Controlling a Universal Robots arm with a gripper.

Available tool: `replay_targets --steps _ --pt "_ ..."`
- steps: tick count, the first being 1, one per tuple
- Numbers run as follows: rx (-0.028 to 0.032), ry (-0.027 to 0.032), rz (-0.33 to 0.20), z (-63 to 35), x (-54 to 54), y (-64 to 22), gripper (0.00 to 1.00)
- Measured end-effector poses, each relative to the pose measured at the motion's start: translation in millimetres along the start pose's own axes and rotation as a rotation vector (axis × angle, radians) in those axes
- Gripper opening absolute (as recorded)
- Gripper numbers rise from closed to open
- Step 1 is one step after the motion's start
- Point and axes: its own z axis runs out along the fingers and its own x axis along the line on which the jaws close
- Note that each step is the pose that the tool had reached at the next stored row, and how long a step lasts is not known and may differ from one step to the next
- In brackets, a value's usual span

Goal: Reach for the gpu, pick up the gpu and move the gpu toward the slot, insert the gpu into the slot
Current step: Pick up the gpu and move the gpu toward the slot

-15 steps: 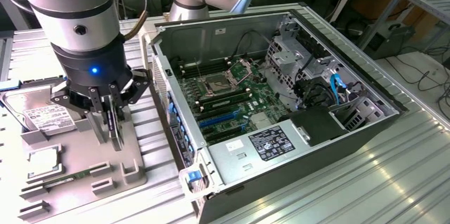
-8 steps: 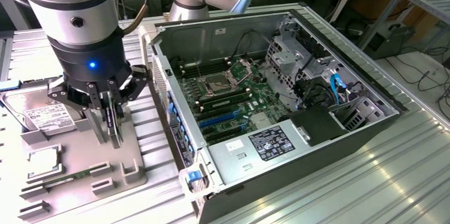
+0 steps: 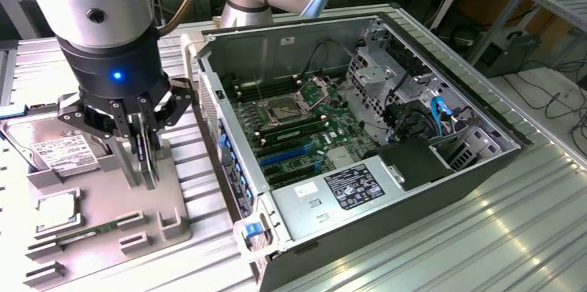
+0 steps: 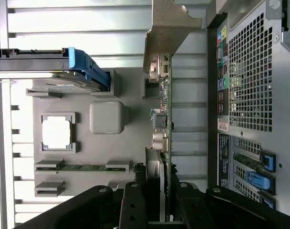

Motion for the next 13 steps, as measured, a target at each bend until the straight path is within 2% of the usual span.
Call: replay_targets --steps 13 --pt "-0.0001 0.0000 0.000 -13.6 0.2 0.6 0.28"
